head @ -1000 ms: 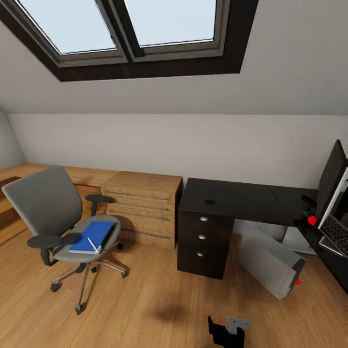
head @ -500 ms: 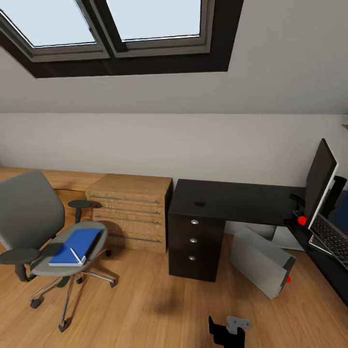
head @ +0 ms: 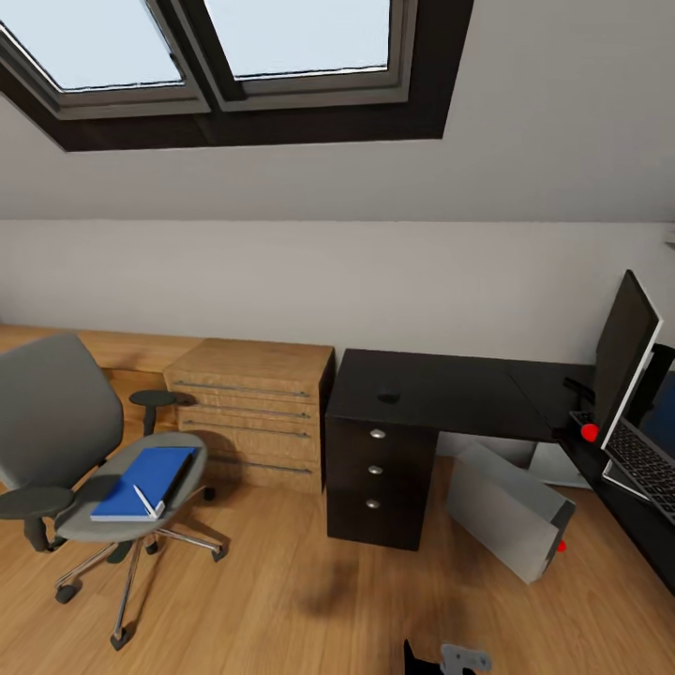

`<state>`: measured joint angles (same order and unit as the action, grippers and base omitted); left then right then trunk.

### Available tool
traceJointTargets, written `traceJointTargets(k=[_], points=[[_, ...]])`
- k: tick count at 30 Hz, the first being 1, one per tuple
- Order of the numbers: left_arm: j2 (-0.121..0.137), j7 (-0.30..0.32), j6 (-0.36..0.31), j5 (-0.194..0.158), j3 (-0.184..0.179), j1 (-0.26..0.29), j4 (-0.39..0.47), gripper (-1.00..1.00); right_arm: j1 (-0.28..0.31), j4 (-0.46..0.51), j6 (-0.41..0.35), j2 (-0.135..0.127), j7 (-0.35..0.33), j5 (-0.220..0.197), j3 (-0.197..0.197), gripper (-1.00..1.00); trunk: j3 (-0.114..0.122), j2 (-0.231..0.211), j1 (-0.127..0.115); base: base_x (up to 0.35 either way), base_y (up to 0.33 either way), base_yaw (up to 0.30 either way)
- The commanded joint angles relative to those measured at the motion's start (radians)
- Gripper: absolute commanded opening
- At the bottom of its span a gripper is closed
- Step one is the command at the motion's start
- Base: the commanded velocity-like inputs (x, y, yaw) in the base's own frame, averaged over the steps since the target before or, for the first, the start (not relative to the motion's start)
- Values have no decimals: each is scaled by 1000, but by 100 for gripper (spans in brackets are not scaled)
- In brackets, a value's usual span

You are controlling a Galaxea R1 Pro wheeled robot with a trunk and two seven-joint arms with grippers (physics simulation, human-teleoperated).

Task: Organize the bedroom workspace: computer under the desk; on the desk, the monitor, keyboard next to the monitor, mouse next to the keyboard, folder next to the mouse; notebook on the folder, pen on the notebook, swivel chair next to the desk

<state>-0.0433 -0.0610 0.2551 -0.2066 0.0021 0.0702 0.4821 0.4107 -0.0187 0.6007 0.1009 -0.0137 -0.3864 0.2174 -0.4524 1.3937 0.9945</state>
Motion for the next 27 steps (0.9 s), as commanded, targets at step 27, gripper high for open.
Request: traceJointTargets(k=[27], points=[[2,-5,-2,-2,0,0,-106,100,-1,-3,19,-5,-2,-5,11,100,81,-182,-100,0,0,0]])
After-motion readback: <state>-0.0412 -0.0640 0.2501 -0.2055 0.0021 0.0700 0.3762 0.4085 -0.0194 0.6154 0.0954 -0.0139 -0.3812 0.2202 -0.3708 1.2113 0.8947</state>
